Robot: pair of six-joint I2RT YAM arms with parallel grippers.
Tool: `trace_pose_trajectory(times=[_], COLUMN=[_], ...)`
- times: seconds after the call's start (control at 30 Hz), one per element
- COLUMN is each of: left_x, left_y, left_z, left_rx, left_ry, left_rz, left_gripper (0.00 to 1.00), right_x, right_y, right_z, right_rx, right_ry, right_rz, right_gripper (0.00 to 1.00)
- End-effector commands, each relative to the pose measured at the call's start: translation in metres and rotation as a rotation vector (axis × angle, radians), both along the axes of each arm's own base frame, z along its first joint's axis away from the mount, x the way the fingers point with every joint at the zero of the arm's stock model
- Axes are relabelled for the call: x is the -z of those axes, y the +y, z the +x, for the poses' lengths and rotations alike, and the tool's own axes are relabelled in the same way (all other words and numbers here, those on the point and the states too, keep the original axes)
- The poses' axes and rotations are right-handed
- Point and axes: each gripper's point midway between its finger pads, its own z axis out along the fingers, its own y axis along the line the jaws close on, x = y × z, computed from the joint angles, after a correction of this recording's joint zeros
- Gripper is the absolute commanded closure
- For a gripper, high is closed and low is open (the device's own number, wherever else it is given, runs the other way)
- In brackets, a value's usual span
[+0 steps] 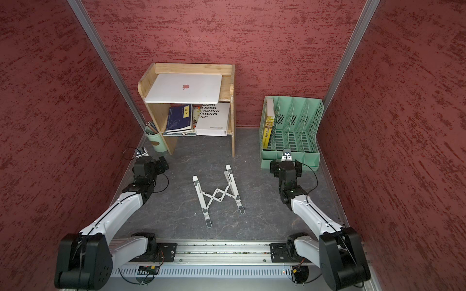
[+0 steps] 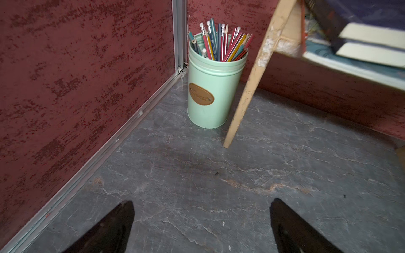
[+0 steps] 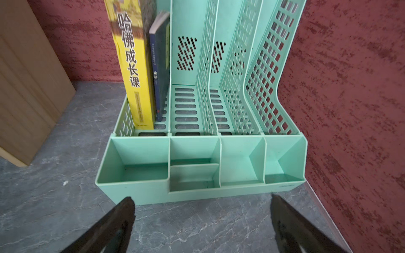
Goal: Close the laptop lid and set it aside
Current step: Reset both arms
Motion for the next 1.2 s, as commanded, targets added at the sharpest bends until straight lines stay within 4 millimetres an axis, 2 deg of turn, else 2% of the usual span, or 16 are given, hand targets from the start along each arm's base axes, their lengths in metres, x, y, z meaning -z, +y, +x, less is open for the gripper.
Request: trace_pose_trajectory(times=[0.0,0.17,0.23,0.33,0.37,0.5,0.63,0.93,1.03,1.1,1.17], left_x=[-0.003,0.003,0.012,0.028,0.026,0.035,0.048,0.049,0.048,0.048,0.048], left_y=[-0.003,-0.017,-0.018,-0.018,-0.018,-0.027,-0.030,-0.029,-0.029,-0.028,-0.029], left_z=[0.017,0.037,0.036,0.020,0.018,0.024,0.031,0.035,0.035,0.035,0.035], left_rx=[0.037,0.152,0.177,0.173,0.173,0.240,0.259,0.274,0.273,0.273,0.274], left_ry=[-0.095,-0.132,-0.128,-0.199,-0.234,-0.224,-0.195,-0.181,-0.183,-0.183,-0.185], left_rz=[0.024,0.103,0.095,0.092,0.091,0.087,0.084,0.066,0.067,0.067,0.066], left_gripper=[0.00,0.00,0.00,0.00,0.00,0.00,0.00,0.00,0.00,0.00,0.00], right_x=[-0.012,0.000,0.004,0.012,0.014,0.027,0.030,0.039,0.046,0.044,0.046], right_y=[-0.006,-0.007,-0.006,-0.004,-0.002,0.005,0.006,-0.001,-0.003,-0.003,-0.004], right_z=[0.007,0.011,0.014,0.019,0.020,0.024,0.029,0.047,0.044,0.040,0.041], right_rx=[0.013,-0.015,-0.036,-0.070,-0.084,-0.130,-0.142,-0.154,-0.171,-0.181,-0.170], right_ry=[-0.123,-0.172,-0.190,-0.205,-0.212,-0.198,-0.168,-0.076,-0.069,-0.132,-0.121], right_rz=[-0.005,0.013,0.029,0.041,0.045,0.040,0.053,0.117,0.149,0.138,0.141], right_gripper=[0.02,0.02,0.02,0.02,0.02,0.02,0.02,0.02,0.02,0.02,0.02])
